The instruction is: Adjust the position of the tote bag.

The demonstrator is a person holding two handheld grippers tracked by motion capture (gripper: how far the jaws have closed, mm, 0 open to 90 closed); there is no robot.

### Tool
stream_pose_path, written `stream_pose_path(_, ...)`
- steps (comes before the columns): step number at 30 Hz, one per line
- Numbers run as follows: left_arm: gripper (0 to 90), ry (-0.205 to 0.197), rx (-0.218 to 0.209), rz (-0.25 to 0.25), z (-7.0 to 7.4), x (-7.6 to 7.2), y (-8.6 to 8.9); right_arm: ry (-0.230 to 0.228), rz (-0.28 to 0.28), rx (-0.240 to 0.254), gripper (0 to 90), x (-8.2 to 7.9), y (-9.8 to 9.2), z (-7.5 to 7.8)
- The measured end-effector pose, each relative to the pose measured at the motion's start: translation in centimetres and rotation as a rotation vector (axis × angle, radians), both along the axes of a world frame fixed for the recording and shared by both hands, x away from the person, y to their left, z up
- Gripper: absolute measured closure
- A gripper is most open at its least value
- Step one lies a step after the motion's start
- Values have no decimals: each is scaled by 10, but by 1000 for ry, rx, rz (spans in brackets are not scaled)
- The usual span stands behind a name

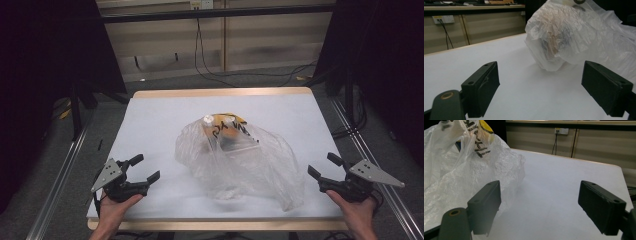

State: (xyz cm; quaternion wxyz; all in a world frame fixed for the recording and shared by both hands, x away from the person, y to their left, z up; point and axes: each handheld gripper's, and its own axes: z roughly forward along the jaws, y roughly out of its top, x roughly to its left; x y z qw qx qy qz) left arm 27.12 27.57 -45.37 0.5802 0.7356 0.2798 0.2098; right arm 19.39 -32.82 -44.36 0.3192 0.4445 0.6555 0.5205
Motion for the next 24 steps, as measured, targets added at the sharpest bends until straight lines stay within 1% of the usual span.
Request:
stream_pose_path(2,153,2,12,-14,1,-1,-2,4,7,7,209,-1,-2,1)
stream_pose_path(3,159,6,0,-21,2,-1,-4,12,6,11,220,-2,-2,1)
stream_pose_path(5,180,20,12,-30,4,-3,-5,20,17,19,239,-2,-3,2)
stream_pose_path(6,194,27,29,-49,5,-3,-5,24,20,20,248,-2,-4,2)
stream_pose_path(7,228,41,25,-63,5,-4,-6,35,22,24,255,-3,-3,3)
stream_pose_path(8,232,42,35,-57,6,-5,-8,38,31,24,269,-3,-3,4)
stream_pose_path(10,243,33,52,-75,7,-7,-10,44,35,31,280,-5,-2,5)
stream_pose_path(11,259,34,49,-87,8,-8,-12,49,35,45,290,-5,-1,6)
stream_pose_path(12,268,42,41,-92,8,-9,-14,50,40,35,293,-5,-1,6)
stream_pose_path(13,271,41,54,-98,8,-10,-15,49,34,47,294,-5,0,6)
stream_pose_path(15,301,41,54,-121,9,-10,-17,58,46,54,319,-5,1,6)
stream_pose_path(16,314,41,61,-119,9,-10,-18,53,49,51,324,-5,2,6)
stream_pose_path(18,326,45,66,-131,10,-10,-19,61,61,61,365,-6,1,6)
stream_pose_path(20,351,66,67,-144,11,-11,-21,72,70,75,384,-7,0,8)
stream_pose_path(21,353,78,53,-161,11,-11,-22,78,78,90,392,-8,0,8)
stream_pose_path(22,372,85,49,-156,12,-12,-23,77,86,91,396,-8,-1,9)
stream_pose_path(23,389,81,54,-173,13,-13,-23,77,90,98,401,-9,0,10)
stream_pose_path(24,390,80,60,-173,14,-14,-25,78,95,92,413,-10,0,11)
